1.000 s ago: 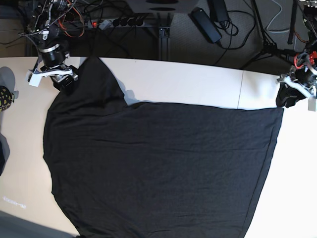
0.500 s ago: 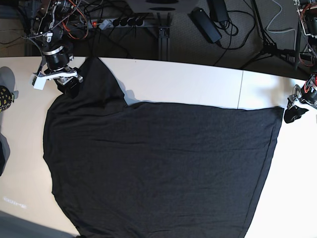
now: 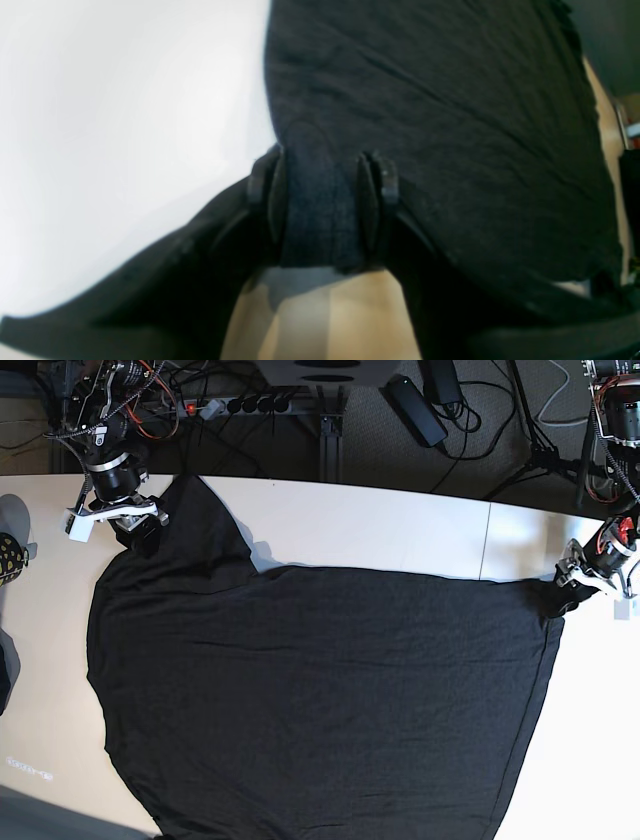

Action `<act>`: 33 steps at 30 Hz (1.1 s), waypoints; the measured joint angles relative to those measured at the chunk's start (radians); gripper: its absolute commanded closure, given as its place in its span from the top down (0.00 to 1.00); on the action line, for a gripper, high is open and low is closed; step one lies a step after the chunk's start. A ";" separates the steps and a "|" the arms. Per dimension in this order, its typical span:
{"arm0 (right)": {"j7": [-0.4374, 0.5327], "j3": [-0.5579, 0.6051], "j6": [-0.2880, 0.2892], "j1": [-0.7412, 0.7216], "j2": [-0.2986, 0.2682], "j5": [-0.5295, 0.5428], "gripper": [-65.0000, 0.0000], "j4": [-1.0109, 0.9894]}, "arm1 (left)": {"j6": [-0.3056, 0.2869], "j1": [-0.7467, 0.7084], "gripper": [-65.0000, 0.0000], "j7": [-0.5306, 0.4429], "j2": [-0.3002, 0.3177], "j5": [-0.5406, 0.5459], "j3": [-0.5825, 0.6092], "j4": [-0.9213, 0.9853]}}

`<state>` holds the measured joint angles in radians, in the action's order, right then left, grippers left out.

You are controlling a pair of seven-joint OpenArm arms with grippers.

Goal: Fold the T-shirt properly
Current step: 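Grasp the black T-shirt's hem corners with both grippers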

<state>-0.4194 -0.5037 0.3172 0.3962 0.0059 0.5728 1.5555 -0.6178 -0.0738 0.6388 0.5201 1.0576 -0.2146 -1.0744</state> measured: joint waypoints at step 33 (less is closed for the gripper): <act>0.011 0.098 0.020 0.000 0.011 -0.032 0.00 -0.003 | -0.004 0.005 0.07 -0.068 -0.008 -0.008 0.026 0.005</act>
<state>-0.4084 -0.4061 0.3374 0.3965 0.0170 0.5411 1.5528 -0.6220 -0.0689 0.5705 0.5125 1.0492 -0.1890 -1.0691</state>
